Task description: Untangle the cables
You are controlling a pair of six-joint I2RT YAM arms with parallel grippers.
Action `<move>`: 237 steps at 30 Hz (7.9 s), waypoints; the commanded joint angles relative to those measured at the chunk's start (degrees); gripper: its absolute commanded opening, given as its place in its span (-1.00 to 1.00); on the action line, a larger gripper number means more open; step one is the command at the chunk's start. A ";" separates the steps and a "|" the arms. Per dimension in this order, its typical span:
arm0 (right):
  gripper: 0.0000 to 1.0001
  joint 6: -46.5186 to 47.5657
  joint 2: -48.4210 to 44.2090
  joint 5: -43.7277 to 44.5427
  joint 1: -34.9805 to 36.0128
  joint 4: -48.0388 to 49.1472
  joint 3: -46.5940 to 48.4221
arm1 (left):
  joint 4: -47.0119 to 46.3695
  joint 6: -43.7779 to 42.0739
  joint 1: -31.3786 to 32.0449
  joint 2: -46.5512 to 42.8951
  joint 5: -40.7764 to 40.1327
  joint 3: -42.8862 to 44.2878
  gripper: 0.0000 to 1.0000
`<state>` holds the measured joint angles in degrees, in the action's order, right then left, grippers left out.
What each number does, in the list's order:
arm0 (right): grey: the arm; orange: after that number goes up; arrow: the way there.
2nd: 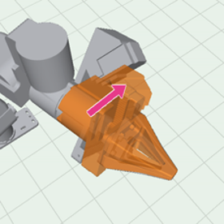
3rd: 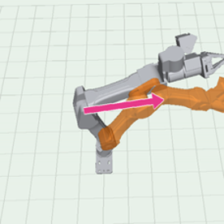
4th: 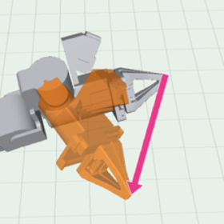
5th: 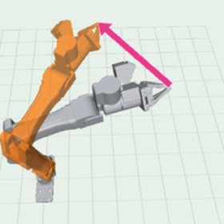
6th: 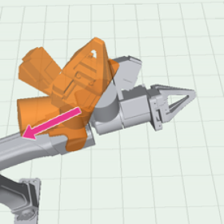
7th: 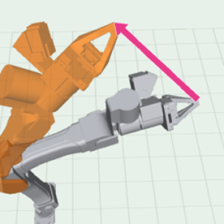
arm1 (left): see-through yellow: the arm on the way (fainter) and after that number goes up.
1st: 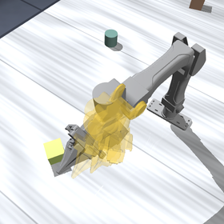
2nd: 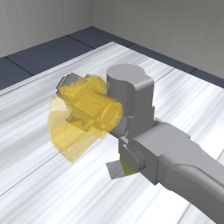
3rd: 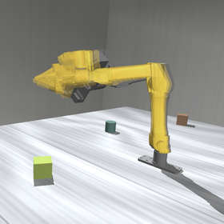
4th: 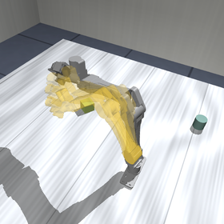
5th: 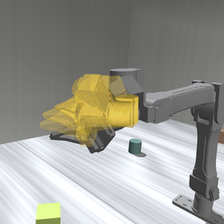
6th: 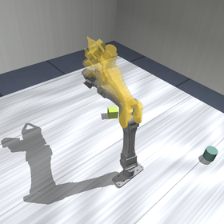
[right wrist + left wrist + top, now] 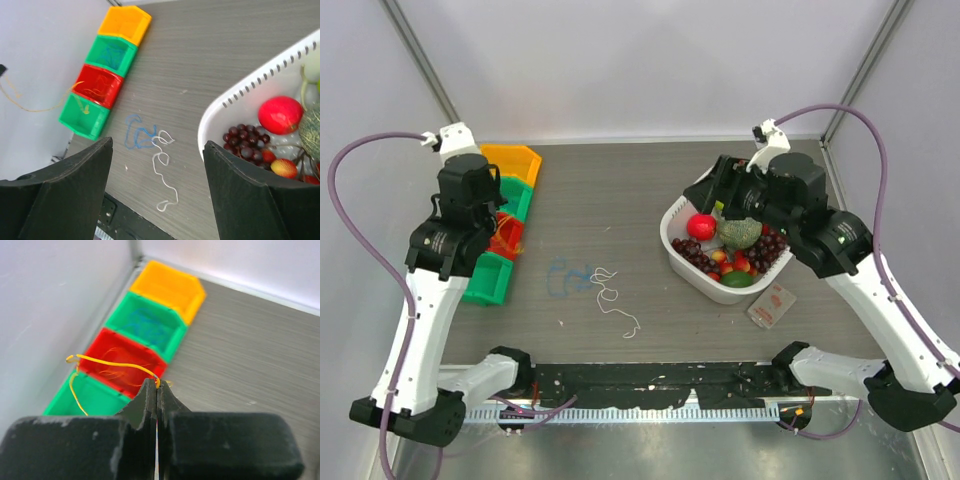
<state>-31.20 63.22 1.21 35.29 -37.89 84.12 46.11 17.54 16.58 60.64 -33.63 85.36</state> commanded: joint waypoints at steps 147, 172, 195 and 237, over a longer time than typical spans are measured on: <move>0.08 14.76 34.07 -7.62 27.20 19.52 -23.30 | -13.94 24.65 -6.03 26.72 45.05 -35.00 -0.61; -0.99 11.97 2.98 24.89 30.72 5.47 -31.29 | 1.88 17.97 -6.91 18.90 12.56 -11.46 -1.00; -0.99 -1.05 -26.56 40.27 30.72 -13.97 -23.21 | -1.37 16.38 -19.21 22.85 17.54 9.20 -1.00; -0.99 18.46 -6.64 -2.48 15.02 9.76 -20.93 | -27.39 17.00 -38.29 30.85 53.84 17.38 -1.00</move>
<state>-15.75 54.33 14.72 58.13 -35.09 58.52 22.61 35.73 -20.73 92.42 16.93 102.94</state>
